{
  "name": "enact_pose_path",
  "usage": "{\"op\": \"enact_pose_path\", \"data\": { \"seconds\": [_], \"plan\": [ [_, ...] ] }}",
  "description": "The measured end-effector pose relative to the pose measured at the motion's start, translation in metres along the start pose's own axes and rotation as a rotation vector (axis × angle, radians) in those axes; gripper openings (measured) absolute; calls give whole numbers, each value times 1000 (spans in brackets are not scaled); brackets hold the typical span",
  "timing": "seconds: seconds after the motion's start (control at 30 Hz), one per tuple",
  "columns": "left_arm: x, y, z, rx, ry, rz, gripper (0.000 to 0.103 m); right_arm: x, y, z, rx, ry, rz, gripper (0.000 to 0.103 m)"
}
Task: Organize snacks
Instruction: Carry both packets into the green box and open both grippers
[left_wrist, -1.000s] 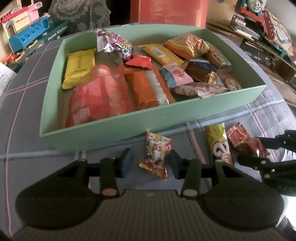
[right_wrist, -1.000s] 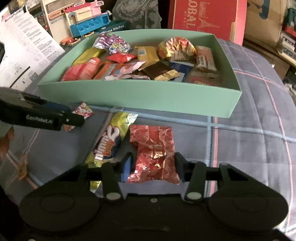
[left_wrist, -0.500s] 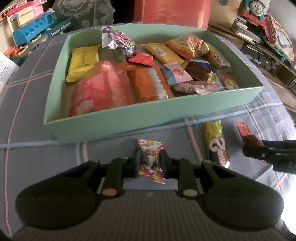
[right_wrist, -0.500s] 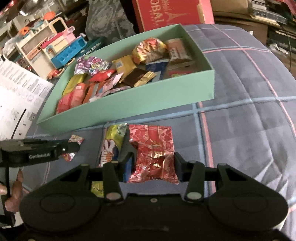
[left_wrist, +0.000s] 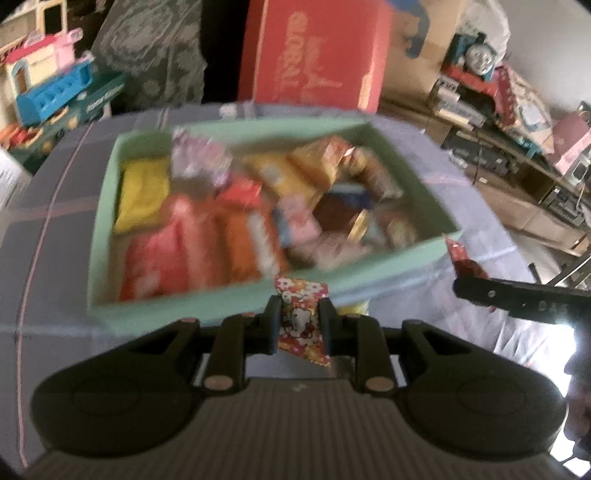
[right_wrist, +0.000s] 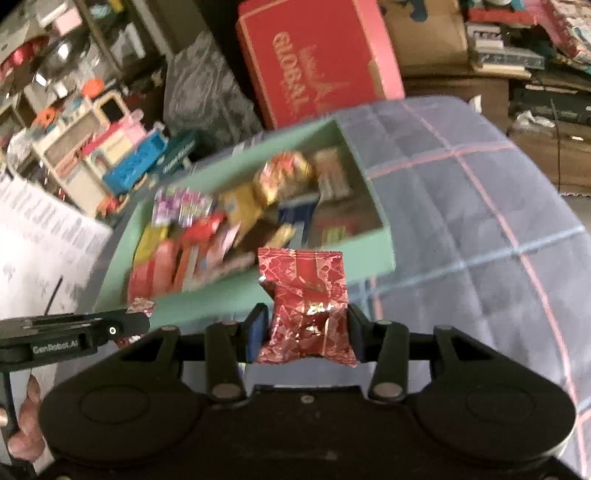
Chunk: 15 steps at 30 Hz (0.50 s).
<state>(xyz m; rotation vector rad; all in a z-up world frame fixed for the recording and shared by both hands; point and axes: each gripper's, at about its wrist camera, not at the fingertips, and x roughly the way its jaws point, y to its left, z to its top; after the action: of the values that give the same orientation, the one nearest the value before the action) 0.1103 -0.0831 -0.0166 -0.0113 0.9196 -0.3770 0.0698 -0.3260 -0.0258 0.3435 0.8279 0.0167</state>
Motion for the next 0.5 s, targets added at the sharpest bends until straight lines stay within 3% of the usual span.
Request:
{"op": "enact_pose_path", "data": {
  "seconds": [0.27, 0.5],
  "plan": [
    [33, -52, 57, 70, -16, -62, 21, 4, -19, 50, 55, -72, 10, 44],
    [72, -78, 69, 105, 36, -80, 21, 24, -25, 74, 68, -67, 18, 45]
  ]
}}
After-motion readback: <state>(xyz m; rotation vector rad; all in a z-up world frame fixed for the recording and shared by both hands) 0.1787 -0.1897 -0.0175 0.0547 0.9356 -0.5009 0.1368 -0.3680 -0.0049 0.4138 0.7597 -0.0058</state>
